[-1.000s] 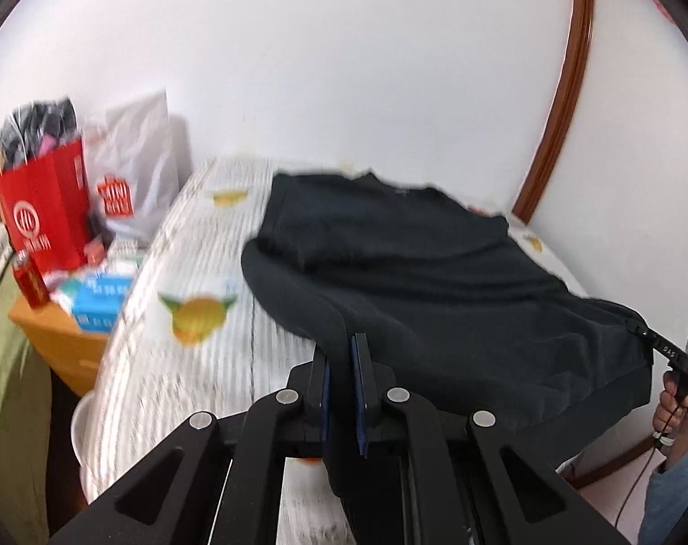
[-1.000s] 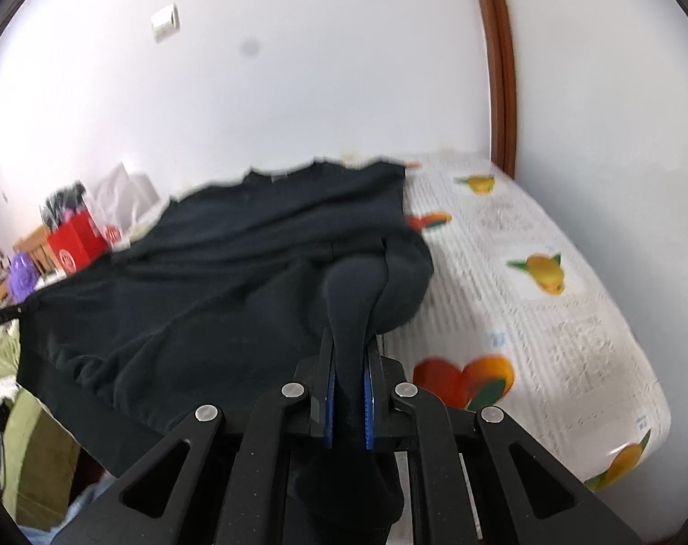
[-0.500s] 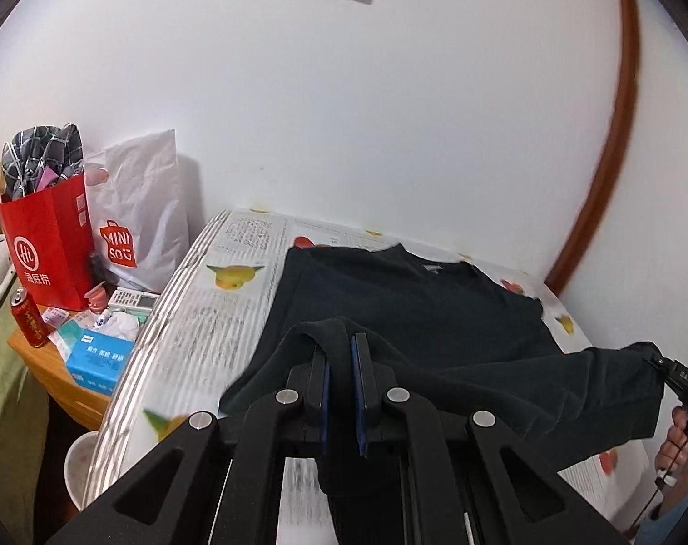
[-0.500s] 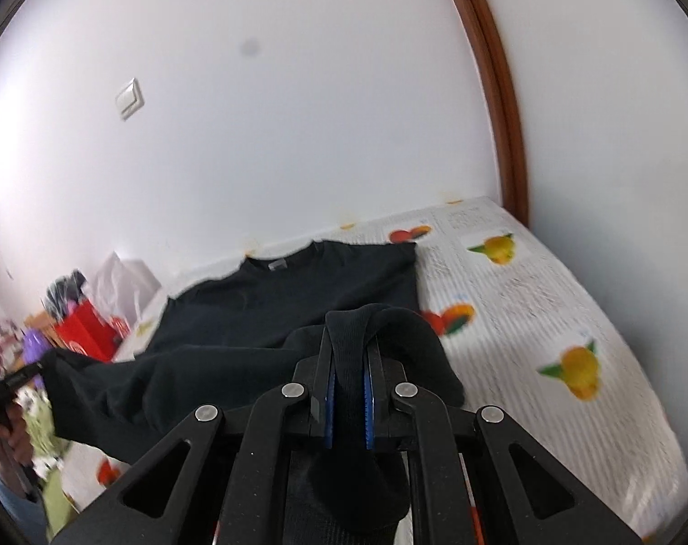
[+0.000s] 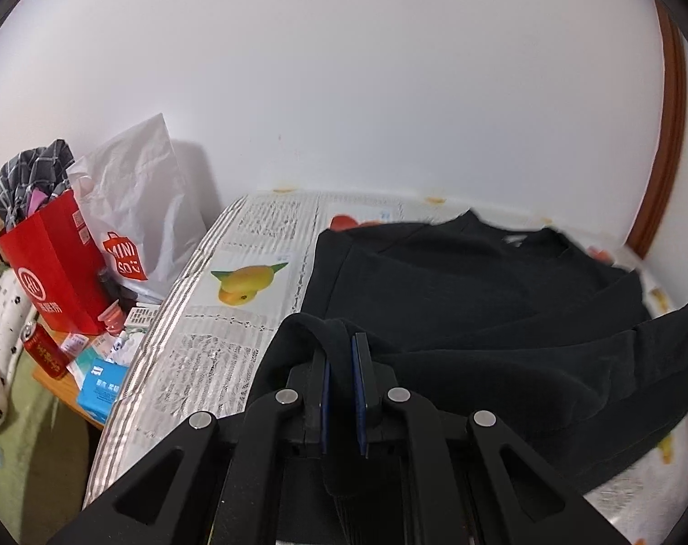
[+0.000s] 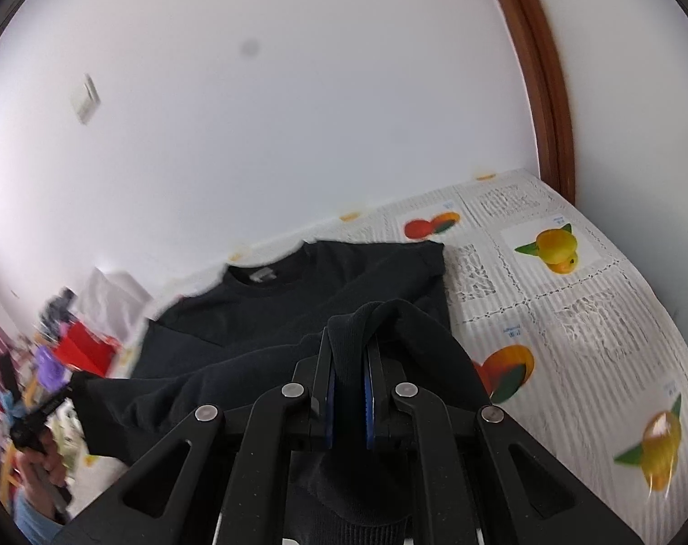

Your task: Fold small clothes

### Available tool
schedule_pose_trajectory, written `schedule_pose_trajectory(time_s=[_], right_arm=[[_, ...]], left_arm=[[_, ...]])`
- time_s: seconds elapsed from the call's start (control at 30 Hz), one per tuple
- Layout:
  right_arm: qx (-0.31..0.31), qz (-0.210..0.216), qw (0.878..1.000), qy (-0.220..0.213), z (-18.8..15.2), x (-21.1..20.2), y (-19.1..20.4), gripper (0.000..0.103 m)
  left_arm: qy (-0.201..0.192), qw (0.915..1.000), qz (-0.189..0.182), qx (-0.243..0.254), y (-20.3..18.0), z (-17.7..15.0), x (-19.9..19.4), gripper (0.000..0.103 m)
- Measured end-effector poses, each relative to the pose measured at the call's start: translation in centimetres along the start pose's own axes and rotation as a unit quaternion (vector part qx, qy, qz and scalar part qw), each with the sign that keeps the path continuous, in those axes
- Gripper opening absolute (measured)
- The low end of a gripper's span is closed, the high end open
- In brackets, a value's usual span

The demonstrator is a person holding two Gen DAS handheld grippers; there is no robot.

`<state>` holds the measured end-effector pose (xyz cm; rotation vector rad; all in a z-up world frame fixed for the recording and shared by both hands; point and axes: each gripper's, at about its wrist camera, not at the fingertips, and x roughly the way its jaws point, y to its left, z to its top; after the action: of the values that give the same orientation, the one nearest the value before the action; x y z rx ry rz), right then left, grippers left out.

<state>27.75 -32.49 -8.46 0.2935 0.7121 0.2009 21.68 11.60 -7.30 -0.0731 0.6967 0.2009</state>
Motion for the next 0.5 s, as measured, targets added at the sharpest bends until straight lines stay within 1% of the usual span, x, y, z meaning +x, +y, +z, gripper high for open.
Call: schedule_pose_trajectory(time_s=[0.1, 0.2, 0.3, 0.33, 0.37, 0.4, 0.43, 0.47, 0.5], right_arm=[[-0.008, -0.023, 1.0, 0.019, -0.4, 2.5, -0.6, 0.009], [-0.002, -0.029, 0.999, 0.042, -0.9, 4.6, -1.6, 0.009], [-0.004, -0.035, 0.998, 0.059, -1.2, 5.6, -1.9, 0.01], [-0.005, -0.036, 0.997, 0.066, -1.4, 5.9, -1.9, 0.012], [-0.006, -0.035, 0.997, 0.071, -1.5, 5.9, -1.9, 0.016], [-0.008, -0.038, 0.996, 0.077, -1.5, 5.7, -1.9, 0.018], [-0.015, -0.041, 0.996, 0.083, -1.6, 5.2, -1.7, 0.028], [-0.029, -0.032, 0.996, 0.082, -1.7, 4.2, -1.4, 0.039], [-0.039, -0.024, 0.996, 0.073, -1.8, 3.3, -1.2, 0.044]], left_arm=[[0.019, 0.9998, 0.0, -0.006, 0.3, -0.3, 1.6, 0.009], [0.036, 0.9992, -0.007, -0.015, 0.6, -0.4, 2.7, 0.011], [0.049, 0.9985, -0.014, -0.017, 0.8, -0.7, 3.3, 0.012], [0.05, 0.9985, -0.017, -0.016, 0.8, -0.7, 3.3, 0.013], [0.05, 0.9984, -0.022, -0.015, 0.8, -0.7, 3.2, 0.013], [0.051, 0.9982, -0.029, -0.014, 0.9, -0.8, 2.9, 0.014], [0.05, 0.998, -0.036, -0.014, 1.0, -0.8, 2.5, 0.016], [0.05, 0.9977, -0.043, -0.013, 1.1, -0.9, 2.1, 0.018], [0.048, 0.9975, -0.05, -0.013, 1.4, -0.9, 1.5, 0.024]])
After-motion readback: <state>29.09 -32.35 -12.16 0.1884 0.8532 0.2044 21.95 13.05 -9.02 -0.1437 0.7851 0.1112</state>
